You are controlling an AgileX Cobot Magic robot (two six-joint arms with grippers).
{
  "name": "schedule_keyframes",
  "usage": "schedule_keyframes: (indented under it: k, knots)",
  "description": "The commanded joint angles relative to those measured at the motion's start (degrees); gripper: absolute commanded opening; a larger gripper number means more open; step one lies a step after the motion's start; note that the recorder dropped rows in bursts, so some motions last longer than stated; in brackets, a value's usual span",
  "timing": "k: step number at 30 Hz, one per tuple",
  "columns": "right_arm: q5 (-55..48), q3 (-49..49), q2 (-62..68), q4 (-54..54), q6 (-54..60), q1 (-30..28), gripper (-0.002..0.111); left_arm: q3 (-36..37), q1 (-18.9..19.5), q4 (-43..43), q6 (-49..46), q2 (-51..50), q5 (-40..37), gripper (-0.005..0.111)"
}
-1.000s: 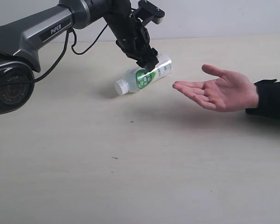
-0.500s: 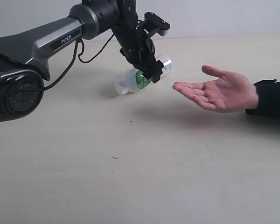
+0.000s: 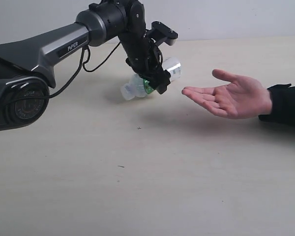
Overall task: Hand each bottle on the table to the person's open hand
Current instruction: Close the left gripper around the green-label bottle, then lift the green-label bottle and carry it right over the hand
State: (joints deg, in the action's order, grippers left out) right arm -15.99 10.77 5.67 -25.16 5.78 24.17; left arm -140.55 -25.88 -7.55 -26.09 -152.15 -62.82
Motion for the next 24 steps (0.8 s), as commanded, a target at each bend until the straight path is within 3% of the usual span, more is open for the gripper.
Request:
schedule_keyframes:
  k: [1, 9, 20, 24]
  knots:
    - [0.68, -0.11, -0.29, 0.05, 0.19, -0.2, 0.0, -0.27, -0.06, -0.15, 0.63, -0.3, -1.3, 0.061]
    - [0.68, -0.11, -0.29, 0.05, 0.19, -0.2, 0.0, -0.27, -0.06, -0.15, -1.17, 0.06, -1.3, -0.001]
    - [0.68, -0.11, -0.29, 0.05, 0.19, -0.2, 0.0, -0.27, -0.69, 1.77, -0.24, 12.52, -7.14, 0.0]
    - [0.68, -0.11, -0.29, 0.05, 0.19, -0.2, 0.0, -0.27, -3.84, 0.77, 0.04, 14.38, -7.14, 0.0]
